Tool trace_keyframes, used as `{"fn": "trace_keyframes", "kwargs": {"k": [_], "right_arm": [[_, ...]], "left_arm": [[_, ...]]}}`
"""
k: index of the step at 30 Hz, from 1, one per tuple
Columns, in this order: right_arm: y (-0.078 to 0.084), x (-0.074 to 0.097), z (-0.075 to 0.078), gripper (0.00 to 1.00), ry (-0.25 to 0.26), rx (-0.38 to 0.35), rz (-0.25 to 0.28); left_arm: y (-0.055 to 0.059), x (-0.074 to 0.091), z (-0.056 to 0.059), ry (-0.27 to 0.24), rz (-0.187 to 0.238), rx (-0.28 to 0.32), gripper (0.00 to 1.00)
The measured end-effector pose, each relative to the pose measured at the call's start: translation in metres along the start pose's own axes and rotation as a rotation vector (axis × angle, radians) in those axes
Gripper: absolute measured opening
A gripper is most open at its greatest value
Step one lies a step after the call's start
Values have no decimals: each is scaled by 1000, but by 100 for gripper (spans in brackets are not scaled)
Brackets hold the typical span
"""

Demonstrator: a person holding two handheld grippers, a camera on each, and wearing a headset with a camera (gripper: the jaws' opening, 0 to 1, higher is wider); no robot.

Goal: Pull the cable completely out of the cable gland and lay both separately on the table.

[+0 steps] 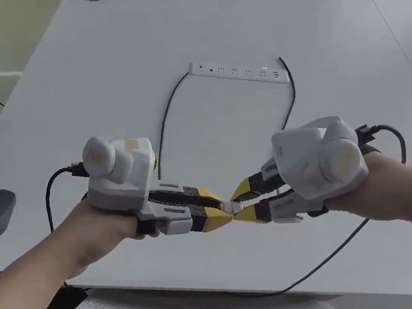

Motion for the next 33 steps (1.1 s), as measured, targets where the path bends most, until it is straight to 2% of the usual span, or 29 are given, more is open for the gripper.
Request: {"fn": "trace_keyframes", "kwargs": {"k": [1, 3, 8, 13, 15, 20, 24, 27, 29, 30, 31, 33], "right_arm": [[0, 0, 0, 7, 0, -1, 0], [0, 0, 0, 7, 0, 2, 1], [-1, -1, 0, 7, 2, -5, 4], [0, -1, -1, 7, 4, -25, 6], [1, -1, -1, 8, 12, -22, 27], [-1, 4, 4, 9, 19, -104, 109], [-5, 13, 9, 12, -3, -219, 215], [-2, 20, 13, 13, -30, -301, 272], [2, 24, 16, 13, -60, -364, 317], [3, 26, 16, 15, -101, -438, 349], [4, 27, 16, 17, -113, -463, 363], [2, 31, 15, 17, -184, -531, 439]], "left_arm": [[0, 0, 0, 1, 1, 5, 16], [0, 1, 0, 5, 4, 52, 16], [-1, 2, -1, 1, 11, 48, 16], [0, 1, 2, -8, 6, -26, 15], [-1, 2, 1, -8, 6, -38, 15], [-6, 4, 1, -10, 12, -62, 14], [-8, 5, 3, -9, 6, -97, 14], [-11, 5, 4, -7, 11, -118, 14], [-13, 5, 6, 2, 11, -125, 14], [-14, 5, 8, 8, 12, -136, 14], [-15, 6, 9, 10, 12, -138, 14], [-17, 6, 12, 22, 17, -155, 14]]}}
Point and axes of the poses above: the centre of the closed fingertips' face, and the gripper's own axes: x roughly backward along the fingers, z roughly to its right, y roughly out of its underside, the point moved 4 cm from there along x, roughly backward along the fingers, and after that the axes turned 1 degree about x, right-handed, at the moved point
